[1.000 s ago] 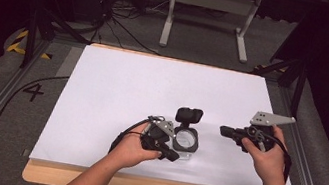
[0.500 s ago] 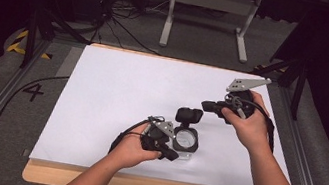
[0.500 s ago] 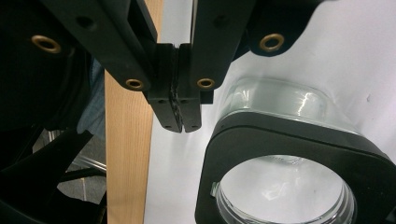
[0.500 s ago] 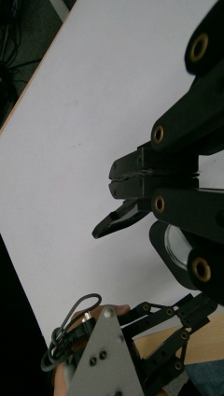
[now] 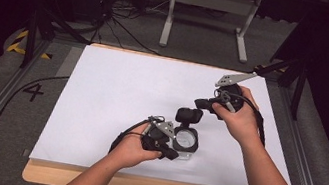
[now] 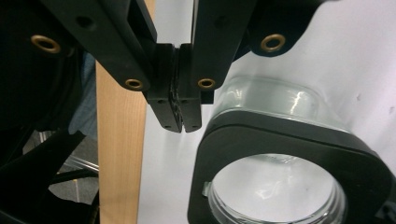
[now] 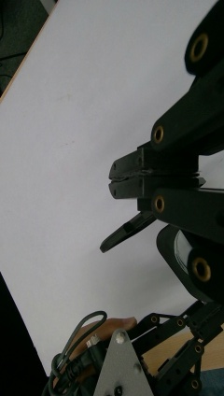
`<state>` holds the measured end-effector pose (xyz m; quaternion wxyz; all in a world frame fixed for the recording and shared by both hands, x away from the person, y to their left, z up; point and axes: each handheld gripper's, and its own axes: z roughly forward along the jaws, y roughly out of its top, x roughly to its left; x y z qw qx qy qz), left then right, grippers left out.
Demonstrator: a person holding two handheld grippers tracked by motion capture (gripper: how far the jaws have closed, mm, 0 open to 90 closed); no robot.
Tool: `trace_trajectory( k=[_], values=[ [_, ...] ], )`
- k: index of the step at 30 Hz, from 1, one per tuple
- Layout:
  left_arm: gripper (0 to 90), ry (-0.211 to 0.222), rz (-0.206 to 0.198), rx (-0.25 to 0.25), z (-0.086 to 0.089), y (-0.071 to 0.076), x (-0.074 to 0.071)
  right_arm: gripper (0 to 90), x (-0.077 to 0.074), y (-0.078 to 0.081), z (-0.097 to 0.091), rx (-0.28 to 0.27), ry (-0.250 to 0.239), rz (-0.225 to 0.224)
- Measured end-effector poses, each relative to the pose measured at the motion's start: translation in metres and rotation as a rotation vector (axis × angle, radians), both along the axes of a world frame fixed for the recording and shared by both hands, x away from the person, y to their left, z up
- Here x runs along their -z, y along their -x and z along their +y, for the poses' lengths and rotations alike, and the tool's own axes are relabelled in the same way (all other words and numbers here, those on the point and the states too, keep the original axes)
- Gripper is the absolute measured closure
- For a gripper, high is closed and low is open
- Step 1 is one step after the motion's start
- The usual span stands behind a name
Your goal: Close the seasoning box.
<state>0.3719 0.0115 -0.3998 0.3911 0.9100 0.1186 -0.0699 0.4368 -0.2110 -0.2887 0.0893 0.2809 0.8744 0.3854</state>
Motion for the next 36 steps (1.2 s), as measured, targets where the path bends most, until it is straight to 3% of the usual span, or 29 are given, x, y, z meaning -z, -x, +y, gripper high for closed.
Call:
trace_trajectory(
  k=[7, 17, 25, 36],
  values=[
    [89.1, 0.007, -0.005, -0.009, 0.001, -0.001, 0.000, 90.0, 0.001, 0.005, -0.001, -0.011, -0.002, -0.002],
    [89.2, -0.005, -0.006, -0.005, 0.001, -0.001, 0.000, 90.0, 0.005, 0.029, -0.005, -0.048, 0.011, 0.005],
    [89.3, -0.002, -0.011, -0.009, 0.001, -0.001, 0.000, 90.0, 0.019, 0.048, -0.007, -0.075, 0.021, 0.025],
    [89.2, -0.005, -0.016, -0.010, 0.001, 0.000, 0.000, 90.0, 0.039, 0.059, -0.008, -0.088, 0.039, 0.064]
  ],
)
